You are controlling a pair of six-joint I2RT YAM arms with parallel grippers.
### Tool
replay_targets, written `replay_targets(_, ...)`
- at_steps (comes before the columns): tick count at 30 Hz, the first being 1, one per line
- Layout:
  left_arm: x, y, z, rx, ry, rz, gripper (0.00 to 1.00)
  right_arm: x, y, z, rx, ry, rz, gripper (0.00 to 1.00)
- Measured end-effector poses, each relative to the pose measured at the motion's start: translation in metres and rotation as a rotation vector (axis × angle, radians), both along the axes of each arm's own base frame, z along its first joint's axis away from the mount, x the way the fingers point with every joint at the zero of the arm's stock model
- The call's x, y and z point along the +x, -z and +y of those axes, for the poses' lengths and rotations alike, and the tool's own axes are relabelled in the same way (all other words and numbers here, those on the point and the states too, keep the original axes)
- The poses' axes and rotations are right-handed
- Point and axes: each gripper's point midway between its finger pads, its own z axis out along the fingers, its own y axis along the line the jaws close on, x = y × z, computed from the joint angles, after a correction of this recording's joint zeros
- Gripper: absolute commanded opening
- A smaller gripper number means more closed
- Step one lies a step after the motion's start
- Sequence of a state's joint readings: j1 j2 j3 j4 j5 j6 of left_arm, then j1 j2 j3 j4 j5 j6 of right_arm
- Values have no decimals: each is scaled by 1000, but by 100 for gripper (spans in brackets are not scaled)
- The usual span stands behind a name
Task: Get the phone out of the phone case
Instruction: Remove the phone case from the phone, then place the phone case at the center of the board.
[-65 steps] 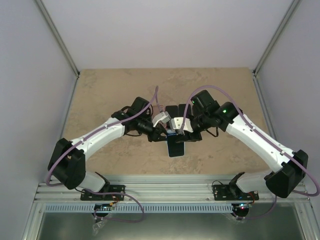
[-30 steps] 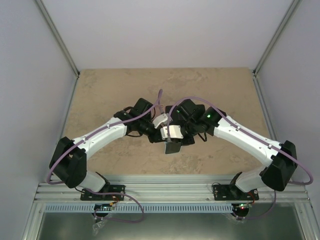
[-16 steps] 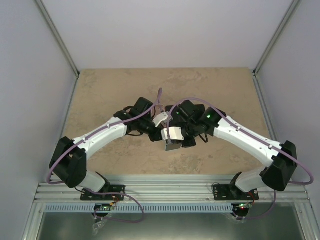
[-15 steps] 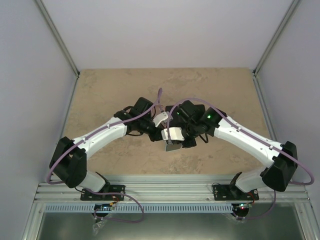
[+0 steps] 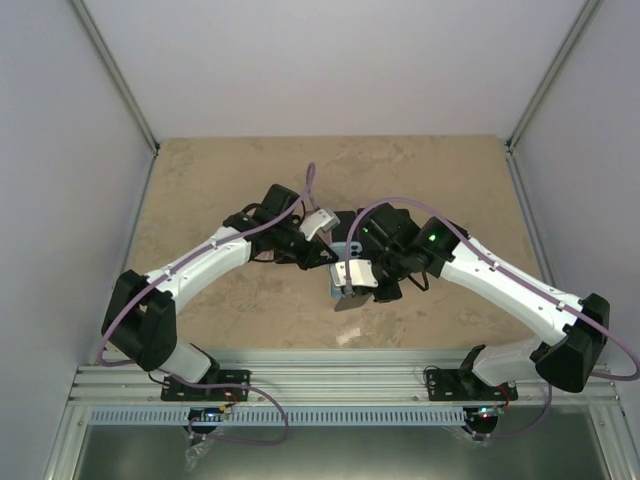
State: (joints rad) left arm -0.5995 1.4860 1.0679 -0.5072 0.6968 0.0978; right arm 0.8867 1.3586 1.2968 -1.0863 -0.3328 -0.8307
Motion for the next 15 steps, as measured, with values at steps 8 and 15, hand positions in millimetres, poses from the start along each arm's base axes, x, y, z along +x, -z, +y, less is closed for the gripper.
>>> replay_targets(8, 41, -17, 18, -13, -94, -79, 0, -19, 5, -13, -47, -15, 82, 1)
replay_targets(15, 78, -48, 50, -13, -149, -161, 0, -24, 4, -14, -44, -22, 104, 1)
